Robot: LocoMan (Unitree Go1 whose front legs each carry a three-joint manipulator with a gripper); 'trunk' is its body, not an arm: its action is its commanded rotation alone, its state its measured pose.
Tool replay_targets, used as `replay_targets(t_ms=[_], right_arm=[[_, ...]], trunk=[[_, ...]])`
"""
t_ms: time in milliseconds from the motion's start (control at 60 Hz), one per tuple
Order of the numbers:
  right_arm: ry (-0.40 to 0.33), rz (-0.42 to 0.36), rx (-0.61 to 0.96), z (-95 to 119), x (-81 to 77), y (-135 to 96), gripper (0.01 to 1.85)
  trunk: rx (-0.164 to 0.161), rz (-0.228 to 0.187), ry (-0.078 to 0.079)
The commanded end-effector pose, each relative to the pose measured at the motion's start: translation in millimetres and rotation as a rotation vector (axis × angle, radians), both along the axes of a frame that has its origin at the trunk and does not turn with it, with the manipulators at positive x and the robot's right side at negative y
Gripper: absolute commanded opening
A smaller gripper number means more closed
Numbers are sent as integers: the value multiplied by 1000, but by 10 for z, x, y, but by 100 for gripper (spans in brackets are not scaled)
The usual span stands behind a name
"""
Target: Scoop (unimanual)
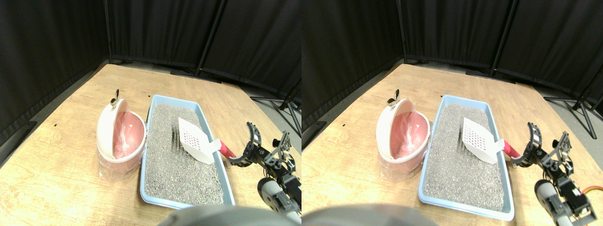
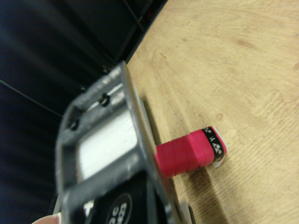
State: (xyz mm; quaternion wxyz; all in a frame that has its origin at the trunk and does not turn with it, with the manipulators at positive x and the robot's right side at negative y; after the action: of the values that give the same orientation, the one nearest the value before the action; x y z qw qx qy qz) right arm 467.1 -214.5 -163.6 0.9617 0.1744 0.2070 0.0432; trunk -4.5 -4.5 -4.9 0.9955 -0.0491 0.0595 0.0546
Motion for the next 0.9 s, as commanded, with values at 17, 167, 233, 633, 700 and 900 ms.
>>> replay_targets(t_ms=[17, 167, 233, 633, 700, 900], right_arm=[[-101, 38, 20, 31, -22, 31, 31], [-220, 80, 0, -28, -103, 11, 5], [-269, 97, -24, -48, -140, 4, 5], [-352, 81, -124, -123, -486, -56, 5], [-357, 60, -129, -141, -522, -76, 5], [-453, 33, -237, -216, -618, -141, 5]], trunk=[[-15, 3, 18], [-6, -12, 20], [0, -20, 19], [39, -105, 24], [45, -116, 24], [57, -143, 25]])
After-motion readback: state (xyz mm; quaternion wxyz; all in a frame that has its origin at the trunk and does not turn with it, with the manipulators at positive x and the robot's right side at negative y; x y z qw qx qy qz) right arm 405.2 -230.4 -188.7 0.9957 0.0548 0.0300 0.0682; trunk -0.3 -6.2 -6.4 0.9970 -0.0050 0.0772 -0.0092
